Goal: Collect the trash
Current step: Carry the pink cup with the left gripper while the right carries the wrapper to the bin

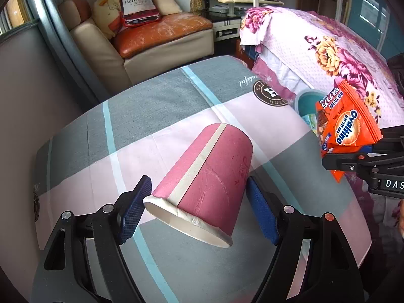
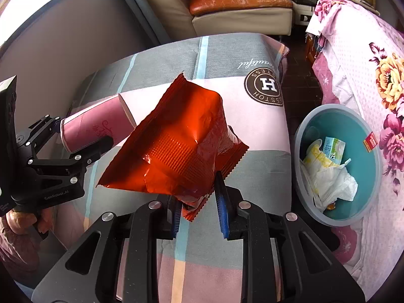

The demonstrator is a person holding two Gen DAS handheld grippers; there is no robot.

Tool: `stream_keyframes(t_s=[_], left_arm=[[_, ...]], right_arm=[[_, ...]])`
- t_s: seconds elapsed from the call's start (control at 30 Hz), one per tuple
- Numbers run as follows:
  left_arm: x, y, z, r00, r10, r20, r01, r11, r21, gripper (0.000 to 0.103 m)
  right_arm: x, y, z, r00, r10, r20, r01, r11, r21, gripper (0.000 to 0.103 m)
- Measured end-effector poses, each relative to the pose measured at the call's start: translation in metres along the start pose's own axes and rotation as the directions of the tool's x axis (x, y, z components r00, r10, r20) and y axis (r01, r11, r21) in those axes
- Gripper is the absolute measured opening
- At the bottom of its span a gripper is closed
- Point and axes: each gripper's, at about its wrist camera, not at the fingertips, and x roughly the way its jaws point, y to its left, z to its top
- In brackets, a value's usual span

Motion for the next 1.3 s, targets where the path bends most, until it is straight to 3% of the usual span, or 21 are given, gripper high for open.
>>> stream_keyframes(t_s=[0.27, 0.57, 0.87, 1.3], left_arm=[[-0.012, -0.045, 0.006, 1.000, -0.018, 0.009, 0.018, 0.999, 0.040, 0.077], [-0.011, -0.100, 0.018, 0.996, -0.087, 0.012, 0.086, 0.995, 0.056, 0.078], [0.001, -0.154, 0.036, 0.992, -0.123, -0.002, 0.122, 0.987, 0.100, 0.078], [0.025, -0.195, 0.061, 0.983, -0.180, -0.026, 0.182, 0.977, 0.113, 0.079]], right_arm=[[-0.028, -0.037, -0.031, 0.998, -0.004, 0.061, -0.001, 0.997, 0.072, 0.023], [-0.060, -0.084, -0.054, 0.987, -0.042, 0.154, 0.016, 0.986, 0.163, 0.023], [-0.081, -0.132, -0.063, 0.975, -0.073, 0.212, 0.017, 0.966, 0.257, 0.023], [-0.091, -0.180, -0.070, 0.963, -0.130, 0.238, 0.041, 0.937, 0.347, 0.023]])
